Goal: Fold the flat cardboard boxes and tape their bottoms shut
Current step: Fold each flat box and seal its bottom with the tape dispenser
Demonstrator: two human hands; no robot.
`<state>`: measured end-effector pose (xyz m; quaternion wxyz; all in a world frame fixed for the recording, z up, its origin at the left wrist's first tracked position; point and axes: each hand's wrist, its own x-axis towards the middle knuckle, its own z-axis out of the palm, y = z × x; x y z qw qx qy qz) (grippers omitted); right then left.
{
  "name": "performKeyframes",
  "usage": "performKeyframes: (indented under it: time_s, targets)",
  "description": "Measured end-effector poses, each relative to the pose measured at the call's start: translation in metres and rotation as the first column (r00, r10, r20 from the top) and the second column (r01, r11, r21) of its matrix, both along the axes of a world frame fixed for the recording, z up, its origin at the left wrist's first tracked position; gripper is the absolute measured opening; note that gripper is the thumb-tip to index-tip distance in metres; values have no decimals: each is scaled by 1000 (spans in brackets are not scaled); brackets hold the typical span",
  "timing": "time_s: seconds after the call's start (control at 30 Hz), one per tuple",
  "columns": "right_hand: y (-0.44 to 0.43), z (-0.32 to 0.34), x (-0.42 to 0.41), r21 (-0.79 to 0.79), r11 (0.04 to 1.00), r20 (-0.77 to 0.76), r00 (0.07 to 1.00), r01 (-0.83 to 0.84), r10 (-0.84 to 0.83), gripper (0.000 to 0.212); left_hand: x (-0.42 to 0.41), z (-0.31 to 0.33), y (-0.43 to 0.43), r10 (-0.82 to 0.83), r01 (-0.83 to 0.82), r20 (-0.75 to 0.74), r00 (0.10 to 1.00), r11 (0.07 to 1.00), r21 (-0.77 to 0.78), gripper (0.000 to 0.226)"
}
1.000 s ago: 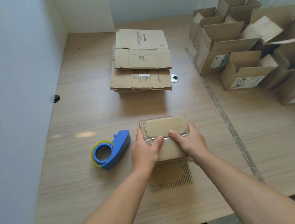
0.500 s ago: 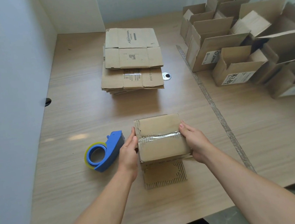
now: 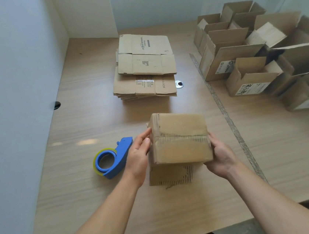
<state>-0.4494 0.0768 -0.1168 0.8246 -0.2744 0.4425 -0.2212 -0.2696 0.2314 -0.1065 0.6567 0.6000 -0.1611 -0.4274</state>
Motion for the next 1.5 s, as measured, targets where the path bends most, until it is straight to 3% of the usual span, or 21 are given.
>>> performKeyframes:
  time_s: [0.07,0.2,0.3,0.37,0.47,0.57,0.7,0.87,0.93,1.0,1.03,1.1,1.2,1.23,1.27,1.3,1.33,1.4,1.43,1.5]
  targets:
    - [-6,9,-4,-5,1000,-19,1000,-24,24,44,1,10,-2,-43,45,104,994,999,-11,33]
    - [-21,28,-15,-93,994,-136,990,-52,39,51,5,31,-16,-114,117,173,978,993,-8,37]
    - [-29,44,-20,-110,992,-250,968,-64,35,58,5,40,-28,-228,230,348,909,972,36,56]
    - [-32,52,-25,-99,993,-296,954,-66,34,50,1,44,-34,-275,296,427,861,955,17,57]
    - [-36,56,-35,-139,983,-265,961,-124,84,35,-2,49,-41,-316,376,453,834,925,-47,48]
    - [-34,57,-43,-238,971,-92,996,-2,-21,47,-3,53,-48,-335,386,369,867,920,-72,48]
    - [-24,53,-42,-505,862,-123,985,46,-125,69,-9,43,-61,-330,339,454,828,939,65,55]
    - [-23,39,-50,-500,859,-114,975,109,-190,22,-17,8,-66,-494,388,552,672,870,306,69]
    - [-24,32,-56,-465,880,-174,964,101,-202,27,-20,-4,-61,-561,419,541,627,828,372,70]
    - [-26,29,-64,-527,849,-283,933,41,-221,25,-22,-14,-55,-627,449,529,573,779,437,75]
    - [-27,30,-68,-605,796,-332,909,0,-253,25,-21,-17,-53,-647,458,534,545,763,457,75]
    - [-28,42,-72,-796,597,-393,836,-101,-382,41,-19,-20,-50,-667,466,550,503,745,477,74]
    - [-35,68,-63,-936,136,-349,795,-326,-497,38,-13,-17,-52,-656,456,582,481,754,473,68]
    - [-37,75,-55,-926,54,-356,817,-374,-454,33,-12,-13,-53,-633,442,590,501,773,455,64]
    - [-41,80,-46,-902,48,-412,824,-429,-388,28,-11,-8,-56,-593,415,592,546,805,424,59]
    - [-45,86,-38,-846,96,-527,791,-525,-312,26,-10,-1,-60,-540,373,583,607,842,390,54]
    - [-48,89,-31,-717,158,-695,684,-679,-222,26,-10,7,-64,-483,326,570,665,874,361,48]
    - [-51,83,-24,-359,191,-930,367,-914,7,38,-12,19,-73,-422,274,538,729,901,335,44]
    - [-50,78,-24,-246,172,-956,269,-954,122,46,-13,23,-78,-435,289,521,734,895,340,46]
    - [-45,68,-26,-179,138,-946,209,-974,246,57,-17,28,-87,-499,343,494,712,861,375,54]
